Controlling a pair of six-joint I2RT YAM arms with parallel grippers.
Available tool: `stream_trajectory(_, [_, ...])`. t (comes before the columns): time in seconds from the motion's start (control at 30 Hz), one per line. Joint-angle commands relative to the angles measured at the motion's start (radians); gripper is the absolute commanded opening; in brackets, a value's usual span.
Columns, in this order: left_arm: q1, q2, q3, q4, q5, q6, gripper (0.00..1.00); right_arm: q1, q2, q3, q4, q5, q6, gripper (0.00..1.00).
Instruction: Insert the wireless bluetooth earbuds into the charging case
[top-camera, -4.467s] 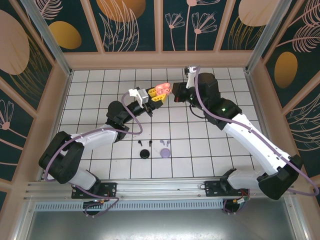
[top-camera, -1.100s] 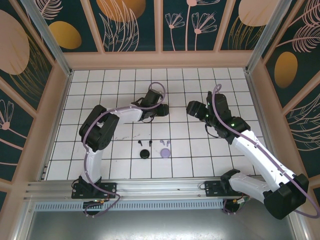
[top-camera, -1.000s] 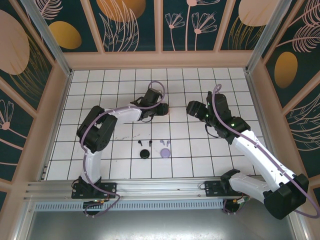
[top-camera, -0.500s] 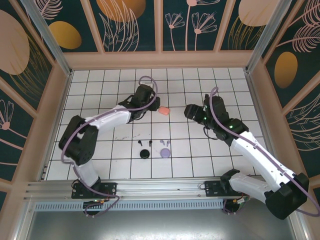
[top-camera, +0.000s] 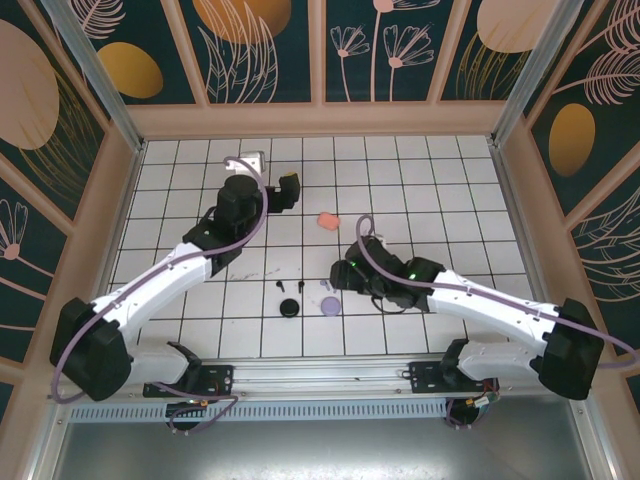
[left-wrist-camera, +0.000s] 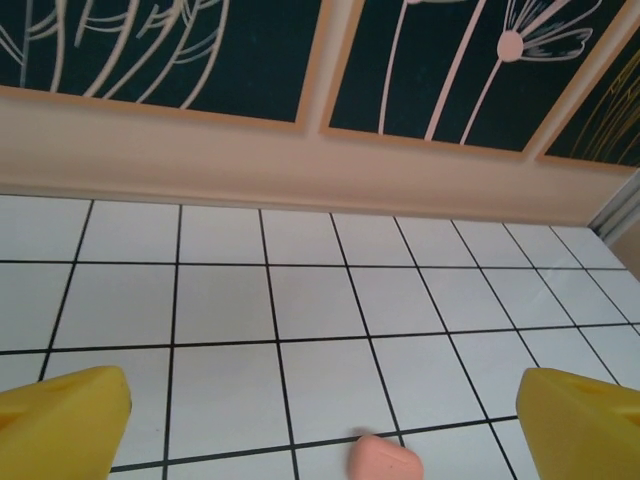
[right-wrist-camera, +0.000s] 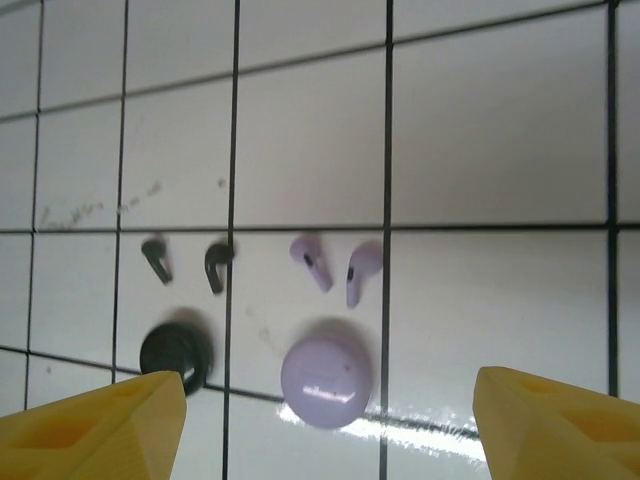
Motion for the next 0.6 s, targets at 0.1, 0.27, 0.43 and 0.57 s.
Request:
stream_trajectory(0.1, [0.01, -0.1, -0.077, 0.07, -0.138, -0.073, 0.99, 0.104, 0.14, 0.025, -0.06, 0.062, 0.142, 0.76])
stream_trajectory(0.27, [0.03, -0.112, -0.084, 0.017, -0.188, -0.162, 0.99, 0.141, 0.278, 0.095, -0.119, 0.07, 0.201, 0.76])
stream_trajectory(0.43, [0.048, -0.143, -0.135, 0.069, -0.128, -0.134, 0.99, 0.158, 0.386, 0.156, -0.145, 0.072, 0.228, 0.76])
stream_trajectory(0.57, [0.049, -0.14, -0.127, 0.044, -0.161, -0.12, 0.99, 0.158, 0.435, 0.176, -0.131, 0.057, 0.234, 0.76])
